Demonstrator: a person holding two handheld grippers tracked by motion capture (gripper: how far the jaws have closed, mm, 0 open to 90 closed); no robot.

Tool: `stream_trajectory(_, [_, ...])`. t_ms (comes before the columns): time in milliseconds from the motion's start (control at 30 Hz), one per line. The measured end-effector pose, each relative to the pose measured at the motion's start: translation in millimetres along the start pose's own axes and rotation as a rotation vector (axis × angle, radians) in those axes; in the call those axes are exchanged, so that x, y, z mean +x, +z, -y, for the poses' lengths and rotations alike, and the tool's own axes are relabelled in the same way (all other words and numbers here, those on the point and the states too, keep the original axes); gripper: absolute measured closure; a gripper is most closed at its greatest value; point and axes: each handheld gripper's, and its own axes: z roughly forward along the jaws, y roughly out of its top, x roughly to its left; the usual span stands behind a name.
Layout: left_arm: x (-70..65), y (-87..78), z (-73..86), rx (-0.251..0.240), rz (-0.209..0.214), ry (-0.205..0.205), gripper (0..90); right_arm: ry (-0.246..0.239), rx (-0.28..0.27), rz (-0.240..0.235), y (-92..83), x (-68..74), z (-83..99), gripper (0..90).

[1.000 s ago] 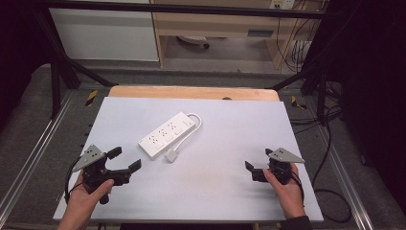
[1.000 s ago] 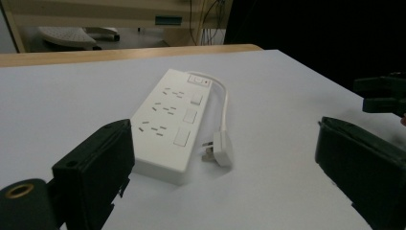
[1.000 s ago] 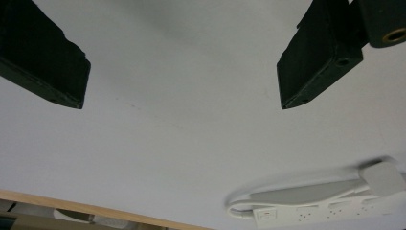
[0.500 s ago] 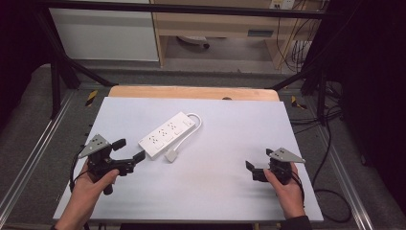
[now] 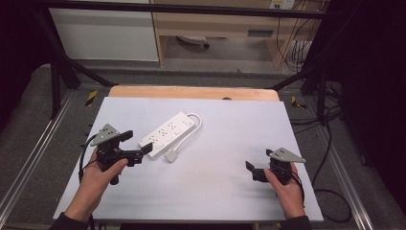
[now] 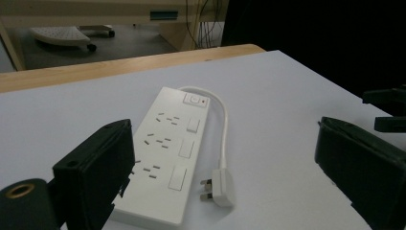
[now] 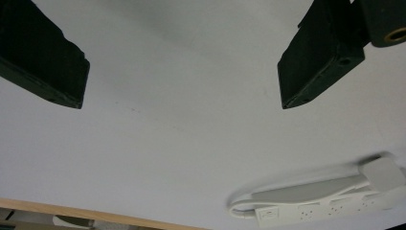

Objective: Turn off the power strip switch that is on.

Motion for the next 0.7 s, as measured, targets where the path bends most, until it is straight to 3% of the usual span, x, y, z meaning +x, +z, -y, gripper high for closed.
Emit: stream_trajectory(700, [5.4,19.3,-17.0,0.037,0.005,0.014,8.0,-0.004,-0.004,-0.006,-0.2,0.7,-0.4,3.9])
